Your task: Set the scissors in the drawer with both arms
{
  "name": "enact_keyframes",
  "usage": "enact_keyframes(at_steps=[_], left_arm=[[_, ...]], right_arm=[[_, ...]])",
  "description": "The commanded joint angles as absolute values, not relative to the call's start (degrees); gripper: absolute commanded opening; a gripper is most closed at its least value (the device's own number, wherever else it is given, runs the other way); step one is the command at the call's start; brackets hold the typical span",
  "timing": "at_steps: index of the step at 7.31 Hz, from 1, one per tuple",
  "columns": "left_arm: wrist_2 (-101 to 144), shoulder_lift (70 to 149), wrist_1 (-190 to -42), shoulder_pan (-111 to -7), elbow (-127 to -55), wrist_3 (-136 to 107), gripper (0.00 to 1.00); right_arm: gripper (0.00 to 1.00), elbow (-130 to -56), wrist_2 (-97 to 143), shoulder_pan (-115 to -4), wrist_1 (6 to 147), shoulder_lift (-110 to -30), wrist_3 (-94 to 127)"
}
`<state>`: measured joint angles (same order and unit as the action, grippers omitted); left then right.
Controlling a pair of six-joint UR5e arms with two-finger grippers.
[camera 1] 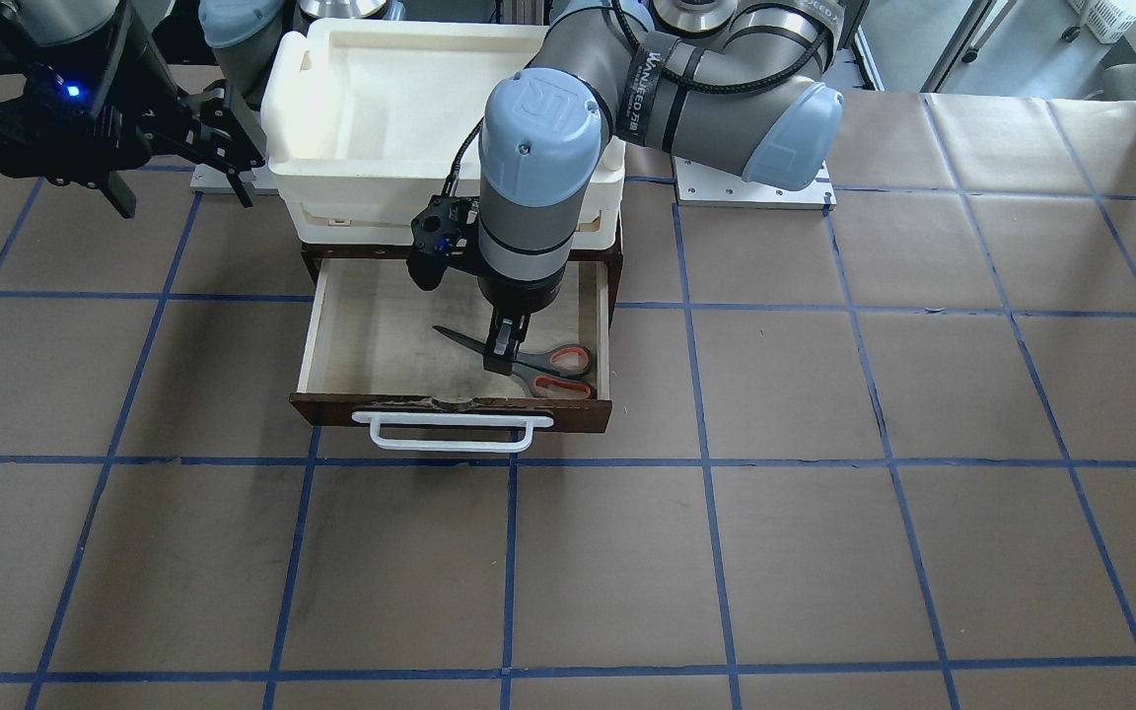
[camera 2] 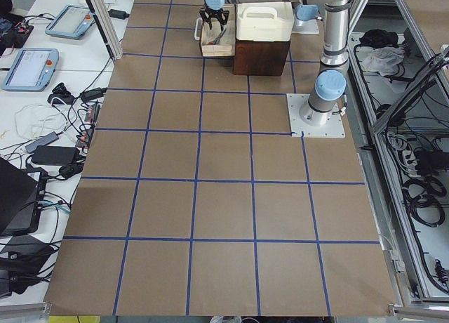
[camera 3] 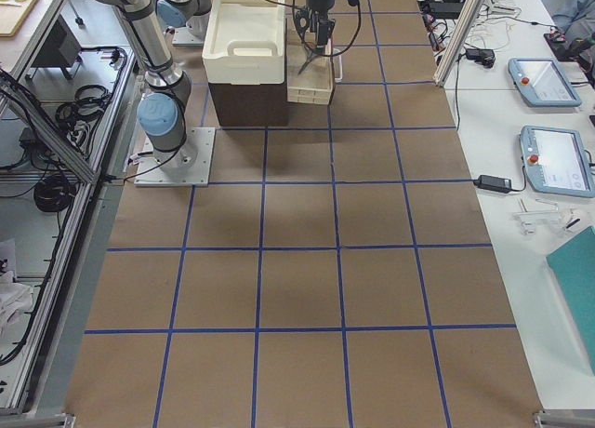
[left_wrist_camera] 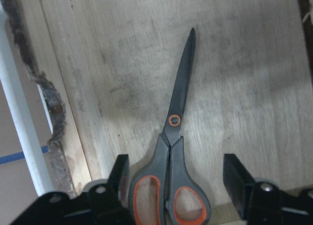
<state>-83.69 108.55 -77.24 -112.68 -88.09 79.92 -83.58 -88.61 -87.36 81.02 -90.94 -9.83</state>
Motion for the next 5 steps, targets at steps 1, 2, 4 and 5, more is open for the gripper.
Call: enact_keyframes(at_steps=[1,2,4,5], left_arm=[[-83.8,107.4,-77.0,-112.7,-88.0,74.6,0.97],[-83.6,106.4,-75.5,-112.0,-87.4,68.4,0.97],[-84.3,104.4,-73.9,-109.4,-86.5,43.7,1.00],[-83.9,103.0,-73.7,-107.6,-86.4,32.4,1.00]], right_arm=[[1.00,-83.6,-88.9,-87.4,81.1,-90.9,-10.5],[1.00,-83.6,-88.8,-87.4,81.1,-91.0,-10.5],[1.00,-83.6,-88.8,-87.4,81.1,-91.0,-10.5],[1.00,-83.6,-88.9,-87.4,81.1,-91.0,-10.5]])
